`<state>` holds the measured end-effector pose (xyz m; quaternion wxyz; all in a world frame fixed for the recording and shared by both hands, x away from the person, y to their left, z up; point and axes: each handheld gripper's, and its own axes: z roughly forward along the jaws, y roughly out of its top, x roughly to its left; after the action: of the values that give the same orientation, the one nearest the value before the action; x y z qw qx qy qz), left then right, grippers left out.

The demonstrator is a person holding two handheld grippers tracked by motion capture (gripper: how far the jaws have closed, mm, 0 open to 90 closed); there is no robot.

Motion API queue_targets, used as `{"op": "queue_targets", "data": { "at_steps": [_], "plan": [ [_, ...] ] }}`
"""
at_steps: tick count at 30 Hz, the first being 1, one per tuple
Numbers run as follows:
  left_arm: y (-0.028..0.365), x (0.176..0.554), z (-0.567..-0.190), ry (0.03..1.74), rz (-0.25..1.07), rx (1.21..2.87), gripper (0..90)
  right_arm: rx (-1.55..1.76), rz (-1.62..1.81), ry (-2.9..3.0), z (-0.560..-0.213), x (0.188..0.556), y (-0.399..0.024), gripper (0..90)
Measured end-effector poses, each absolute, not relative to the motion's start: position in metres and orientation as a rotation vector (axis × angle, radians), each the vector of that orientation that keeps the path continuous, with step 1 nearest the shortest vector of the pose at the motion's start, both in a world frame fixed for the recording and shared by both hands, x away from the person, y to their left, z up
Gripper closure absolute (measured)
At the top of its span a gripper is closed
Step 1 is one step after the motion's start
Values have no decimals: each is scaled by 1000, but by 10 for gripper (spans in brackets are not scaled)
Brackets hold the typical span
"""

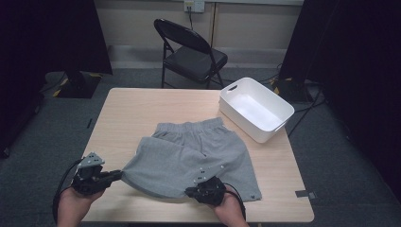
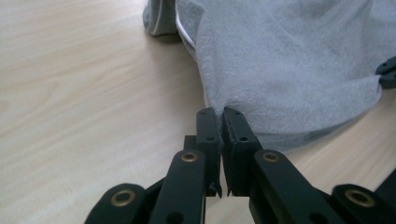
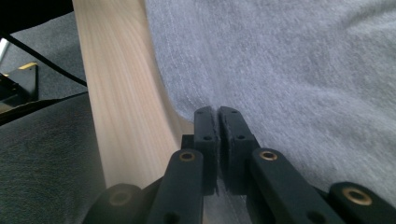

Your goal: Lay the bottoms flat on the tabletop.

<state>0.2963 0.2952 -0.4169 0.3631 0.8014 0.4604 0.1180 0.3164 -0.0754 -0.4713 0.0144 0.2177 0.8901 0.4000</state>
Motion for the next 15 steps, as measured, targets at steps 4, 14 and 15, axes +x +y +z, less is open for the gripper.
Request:
{"op": "queue_targets", "data": {
  "at_steps": [4, 14, 15],
  "plan": [
    [299, 287, -423, 1202, 284, 2073, 863, 684, 1254, 2766, -470, 314, -77, 860],
    [308, 276, -428, 1231, 259, 2083, 863, 659, 1221, 2809, -475, 310, -71, 848],
    [308, 275, -428, 1229, 263, 2091, 863, 655, 1216, 2808, -474, 309, -71, 849]
  ]
}}
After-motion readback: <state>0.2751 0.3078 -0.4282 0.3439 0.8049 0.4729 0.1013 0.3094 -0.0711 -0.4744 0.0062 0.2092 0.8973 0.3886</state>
